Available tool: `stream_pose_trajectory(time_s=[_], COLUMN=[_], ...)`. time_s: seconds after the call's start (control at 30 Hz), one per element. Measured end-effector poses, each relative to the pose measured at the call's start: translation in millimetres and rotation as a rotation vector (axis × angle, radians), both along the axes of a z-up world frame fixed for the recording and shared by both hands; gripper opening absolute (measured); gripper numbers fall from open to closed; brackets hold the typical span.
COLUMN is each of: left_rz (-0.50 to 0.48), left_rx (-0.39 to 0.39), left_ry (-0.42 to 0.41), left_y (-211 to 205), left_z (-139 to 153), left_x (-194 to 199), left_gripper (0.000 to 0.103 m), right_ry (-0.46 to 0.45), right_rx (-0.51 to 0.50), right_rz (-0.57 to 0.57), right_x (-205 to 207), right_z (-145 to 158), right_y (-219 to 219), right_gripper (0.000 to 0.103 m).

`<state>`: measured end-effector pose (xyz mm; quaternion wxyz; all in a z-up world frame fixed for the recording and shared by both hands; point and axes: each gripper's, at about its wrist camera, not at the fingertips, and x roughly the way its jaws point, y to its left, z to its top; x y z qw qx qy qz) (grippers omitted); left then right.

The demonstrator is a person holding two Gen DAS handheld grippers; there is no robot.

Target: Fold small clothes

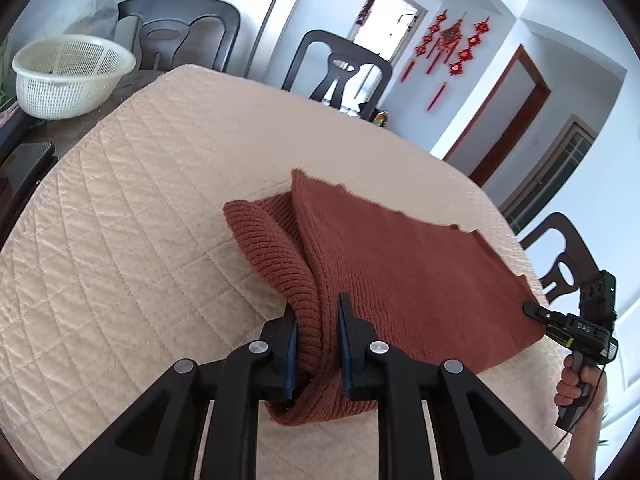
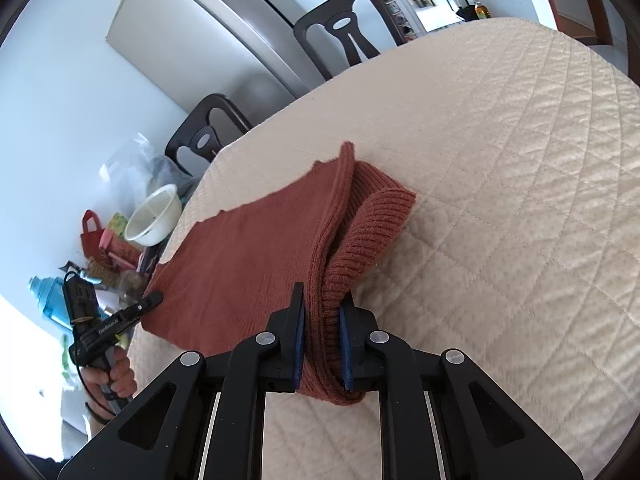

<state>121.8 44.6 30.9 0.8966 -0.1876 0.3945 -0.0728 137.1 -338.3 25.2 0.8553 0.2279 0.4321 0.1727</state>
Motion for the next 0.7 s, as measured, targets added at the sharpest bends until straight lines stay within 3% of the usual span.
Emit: stream_pose_trajectory(time_s=[0.5, 0.7], left_rz=[-0.052, -0.067], left_rx=[-0.044, -0.025], left_ry=[0.044, 0.055], left_y=[0.1, -4.4], left_z=[-7.9, -12.7], left_x=[-73.5, -92.0], left_gripper=[0.019, 0.019], right_ry=[0.046, 0.06], right_rx=[-0.005, -0.014], right_rz=[0.023, 0.018], right_x=[-76.7, -100.4], right_z=[3.1, -1.7], right_y=[1.6, 1.5], right_gripper=[0.014, 0.014])
